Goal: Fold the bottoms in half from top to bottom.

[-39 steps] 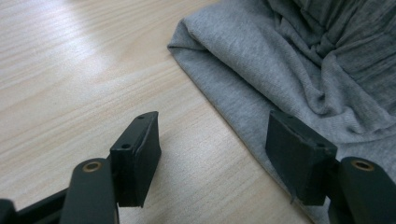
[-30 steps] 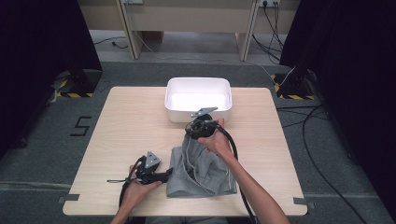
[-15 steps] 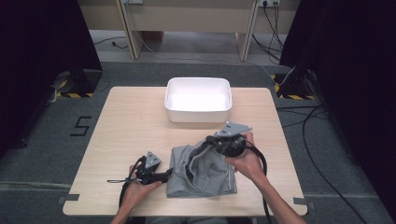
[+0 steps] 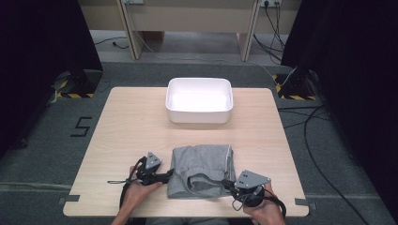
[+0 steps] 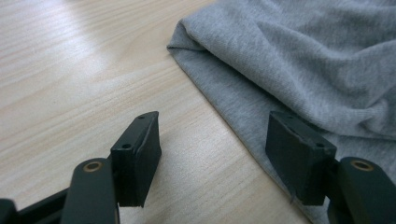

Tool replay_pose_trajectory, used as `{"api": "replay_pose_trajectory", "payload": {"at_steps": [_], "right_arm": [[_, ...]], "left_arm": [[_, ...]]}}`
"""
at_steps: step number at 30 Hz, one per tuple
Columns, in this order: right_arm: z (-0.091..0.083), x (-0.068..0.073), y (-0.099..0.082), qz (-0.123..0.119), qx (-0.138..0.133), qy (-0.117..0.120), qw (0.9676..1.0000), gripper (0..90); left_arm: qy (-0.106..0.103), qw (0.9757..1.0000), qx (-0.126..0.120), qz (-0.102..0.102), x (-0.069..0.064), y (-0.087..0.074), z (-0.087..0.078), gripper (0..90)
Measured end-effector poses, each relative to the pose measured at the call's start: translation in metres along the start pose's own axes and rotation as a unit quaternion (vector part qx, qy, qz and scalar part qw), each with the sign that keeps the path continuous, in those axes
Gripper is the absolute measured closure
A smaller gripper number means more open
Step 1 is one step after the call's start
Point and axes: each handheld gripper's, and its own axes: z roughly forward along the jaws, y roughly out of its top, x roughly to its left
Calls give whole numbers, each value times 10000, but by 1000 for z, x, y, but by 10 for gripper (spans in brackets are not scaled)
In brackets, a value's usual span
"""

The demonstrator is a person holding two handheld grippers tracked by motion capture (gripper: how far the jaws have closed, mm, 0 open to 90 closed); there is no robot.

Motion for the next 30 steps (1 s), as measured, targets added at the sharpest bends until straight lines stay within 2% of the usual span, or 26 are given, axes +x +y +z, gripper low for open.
{"api": "replay_pose_trajectory", "payload": {"at_steps": [2,3,4,5,9,12,14,15,17,20,22,25,27,28,30], "right_arm": [[-4,-10,4,175,-145,-94,9997,840],[-6,-15,7,254,-198,-141,9994,826],[-6,-15,7,254,-198,-141,9994,826],[-7,-24,15,315,-280,-219,9989,790],[7,-35,25,262,-151,-304,9991,754],[29,-38,24,307,116,-162,9993,739],[42,-35,20,360,267,-41,9990,738],[46,-33,18,335,361,37,9988,736],[51,-26,13,246,526,159,9982,736],[52,-20,3,198,662,200,9974,735],[51,-19,-4,279,694,247,9969,736],[45,-17,-9,310,710,204,9968,735],[43,-15,-12,259,745,125,9968,734],[42,-14,-13,236,744,97,9969,730],[40,-15,-12,299,724,134,9968,679]], "left_arm": [[-100,9997,-57,-213,2,0,-1,355],[-69,9995,-84,-297,3,0,-2,359],[-69,9995,-84,-297,3,0,-2,358],[7,9990,-207,-401,4,5,-6,352],[35,9971,-576,-494,-3,26,-11,343],[-84,9974,-581,-429,-13,40,-2,332],[-187,9981,-465,-369,-18,43,8,328],[-262,9983,-383,-354,-21,43,11,327],[-380,9991,-139,-99,-26,37,15,322],[-327,9991,183,192,-26,19,15,327],[-425,9991,83,46,-22,11,12,321],[-387,9990,72,208,-23,8,9,333],[-376,9991,65,202,-22,8,8,332],[-327,9992,71,200,-23,10,8,330],[-143,9991,6,398,-26,16,4,330]]}}
